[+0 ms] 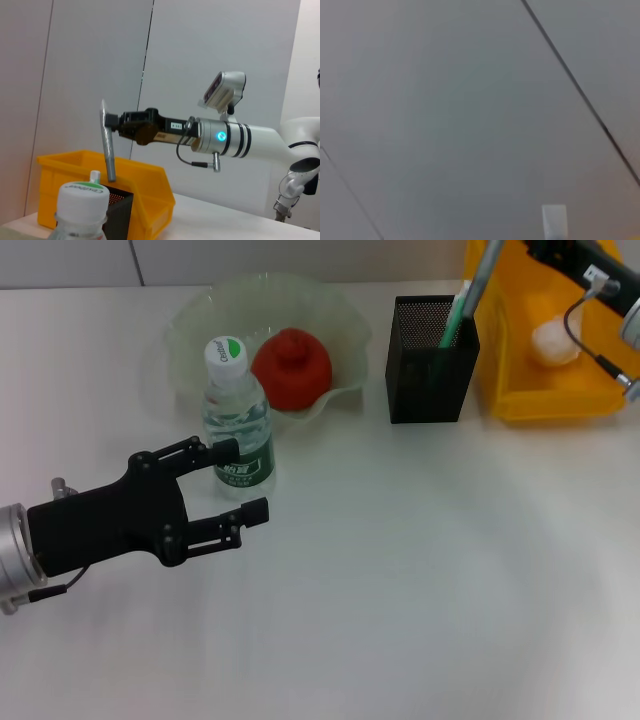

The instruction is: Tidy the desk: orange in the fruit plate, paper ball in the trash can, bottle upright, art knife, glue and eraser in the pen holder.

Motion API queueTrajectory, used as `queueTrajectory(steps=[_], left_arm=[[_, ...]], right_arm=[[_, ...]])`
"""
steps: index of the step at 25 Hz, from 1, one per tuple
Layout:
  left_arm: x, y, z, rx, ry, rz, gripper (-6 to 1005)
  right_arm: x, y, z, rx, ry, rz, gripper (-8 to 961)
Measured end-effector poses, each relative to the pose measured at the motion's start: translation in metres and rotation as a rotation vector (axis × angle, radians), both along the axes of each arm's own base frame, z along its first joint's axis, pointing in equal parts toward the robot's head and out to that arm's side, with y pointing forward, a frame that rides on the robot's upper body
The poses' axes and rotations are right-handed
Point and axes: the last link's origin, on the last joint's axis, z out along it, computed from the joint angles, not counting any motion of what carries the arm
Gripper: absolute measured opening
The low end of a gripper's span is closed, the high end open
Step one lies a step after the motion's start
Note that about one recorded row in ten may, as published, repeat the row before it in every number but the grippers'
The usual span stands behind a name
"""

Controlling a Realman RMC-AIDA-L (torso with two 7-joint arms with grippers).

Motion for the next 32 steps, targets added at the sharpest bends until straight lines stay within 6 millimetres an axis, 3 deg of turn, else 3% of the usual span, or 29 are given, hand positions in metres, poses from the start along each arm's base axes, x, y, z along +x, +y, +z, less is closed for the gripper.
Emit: queueTrajectory(steps=[12, 16, 22, 28, 29, 32], left_arm=[[0.002, 0.002, 0.0, 0.002, 0.0, -0.005, 799], [0.001, 0.001, 0.0, 0.004, -0.004, -0.004, 799], [0.001, -0.007, 0.014, -0.021, -0.041, -0.05, 799], [-0.002, -0.017, 0.032, -0.043, -0.063, -0.086, 799], [-0.002, -0.019, 0.034, -0.06, -0.062, -0.102, 799], [-0.001, -0.026, 0.033, -0.117, -0.05, -0.136, 799]], right_arm=[[0.004, -0.016, -0.019, -0.086, -0.034, 0.034, 150], [0.0, -0.029, -0.009, -0.092, 0.002, 0.133, 369], [0.006, -0.087, 0.016, -0.147, -0.071, 0.419, 623], [0.027, -0.158, 0.01, -0.376, -0.15, 0.599, 782], [0.03, -0.18, 0.007, -0.46, -0.151, 0.673, 800], [0.033, -0.194, 0.002, -0.51, -0.144, 0.704, 838]])
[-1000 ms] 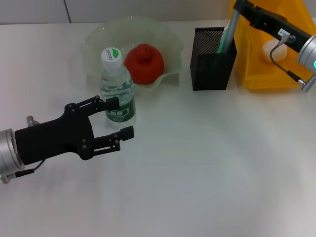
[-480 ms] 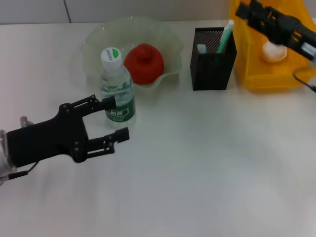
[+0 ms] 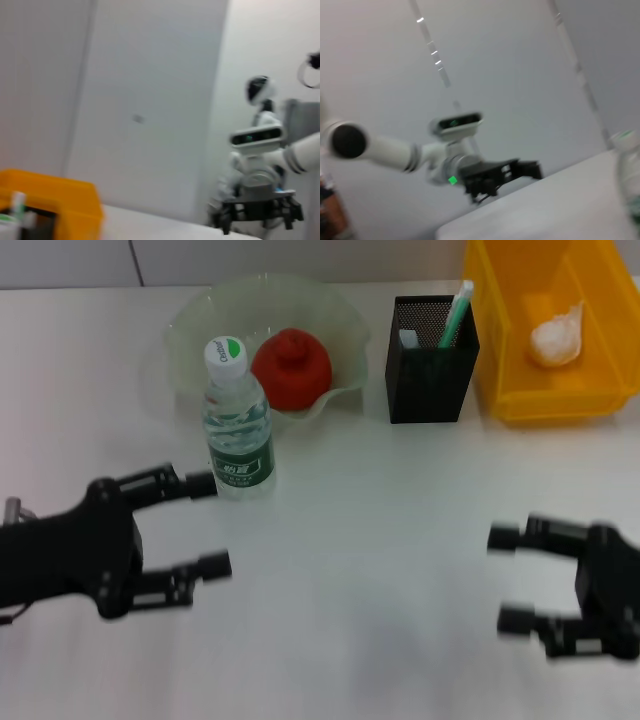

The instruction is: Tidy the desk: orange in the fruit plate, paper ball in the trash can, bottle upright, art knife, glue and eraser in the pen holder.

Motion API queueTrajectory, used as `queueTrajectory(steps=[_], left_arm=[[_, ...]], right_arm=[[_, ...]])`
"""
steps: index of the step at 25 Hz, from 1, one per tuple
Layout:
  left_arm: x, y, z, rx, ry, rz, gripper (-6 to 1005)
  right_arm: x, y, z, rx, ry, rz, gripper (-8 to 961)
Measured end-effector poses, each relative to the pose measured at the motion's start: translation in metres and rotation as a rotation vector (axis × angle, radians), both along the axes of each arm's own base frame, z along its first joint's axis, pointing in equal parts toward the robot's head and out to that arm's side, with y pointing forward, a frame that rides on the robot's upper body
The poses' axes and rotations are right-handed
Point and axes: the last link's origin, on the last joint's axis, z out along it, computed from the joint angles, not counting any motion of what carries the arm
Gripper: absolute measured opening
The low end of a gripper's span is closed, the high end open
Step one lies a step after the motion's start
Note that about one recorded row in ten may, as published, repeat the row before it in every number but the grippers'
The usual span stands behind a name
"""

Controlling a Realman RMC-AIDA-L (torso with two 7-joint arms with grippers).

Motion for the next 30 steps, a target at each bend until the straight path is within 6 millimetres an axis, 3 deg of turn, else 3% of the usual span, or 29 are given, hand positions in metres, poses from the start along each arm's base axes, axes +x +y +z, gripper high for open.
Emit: queueTrajectory(steps=[4, 30], left_arm=[[0.0005, -0.0046, 0.0006, -0.057, 0.021, -0.017, 799], [-0.0002, -0.0087, -0.0006, -0.091, 0.026, -0.011, 799]], right_arm=[[0.004, -0.0106, -0.0057, -0.016, -0.003, -0.007, 838], [0.0014, -0.009, -0.0106, -0.017, 0.016, -0.018, 838]])
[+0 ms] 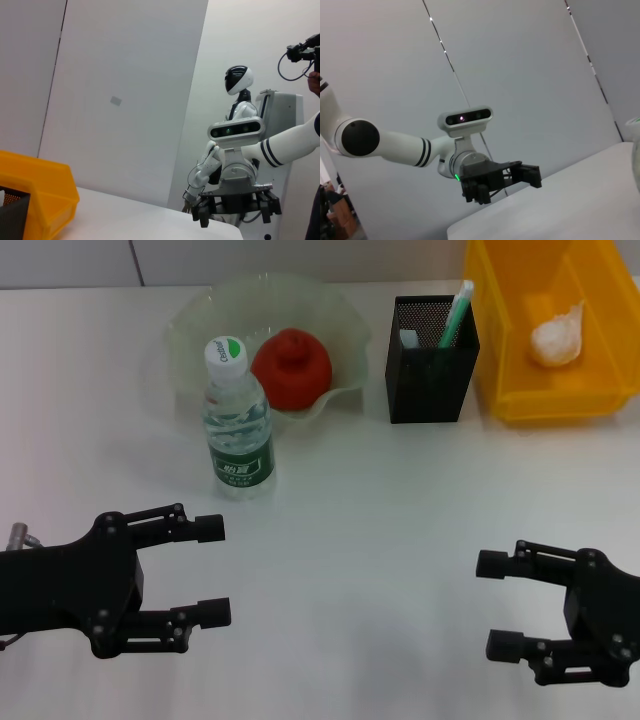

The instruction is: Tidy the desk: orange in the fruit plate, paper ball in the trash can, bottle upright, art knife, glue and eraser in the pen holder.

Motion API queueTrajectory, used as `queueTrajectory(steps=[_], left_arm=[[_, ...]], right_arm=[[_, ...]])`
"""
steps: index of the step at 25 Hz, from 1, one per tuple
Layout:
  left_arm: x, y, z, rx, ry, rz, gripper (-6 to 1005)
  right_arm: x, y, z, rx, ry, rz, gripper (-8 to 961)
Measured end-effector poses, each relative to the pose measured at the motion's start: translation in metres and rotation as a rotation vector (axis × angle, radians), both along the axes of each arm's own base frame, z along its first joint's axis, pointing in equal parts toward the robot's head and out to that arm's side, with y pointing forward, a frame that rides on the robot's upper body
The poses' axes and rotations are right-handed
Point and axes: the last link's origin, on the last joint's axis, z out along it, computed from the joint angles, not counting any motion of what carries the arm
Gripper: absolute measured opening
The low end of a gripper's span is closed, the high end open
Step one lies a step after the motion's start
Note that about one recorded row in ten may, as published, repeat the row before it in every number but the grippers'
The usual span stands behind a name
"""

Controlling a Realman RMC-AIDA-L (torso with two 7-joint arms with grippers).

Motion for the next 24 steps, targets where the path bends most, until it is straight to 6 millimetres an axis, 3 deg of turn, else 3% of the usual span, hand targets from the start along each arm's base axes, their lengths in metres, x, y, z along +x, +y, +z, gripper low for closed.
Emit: queueTrajectory(steps=[24], left_arm=[[0.0039, 0.0052, -0.001, 0.005, 0.002, -0.012, 799]], right_arm=[[-0.0013, 0.0049, 0.0054, 0.042, 0.018, 0.001, 838]])
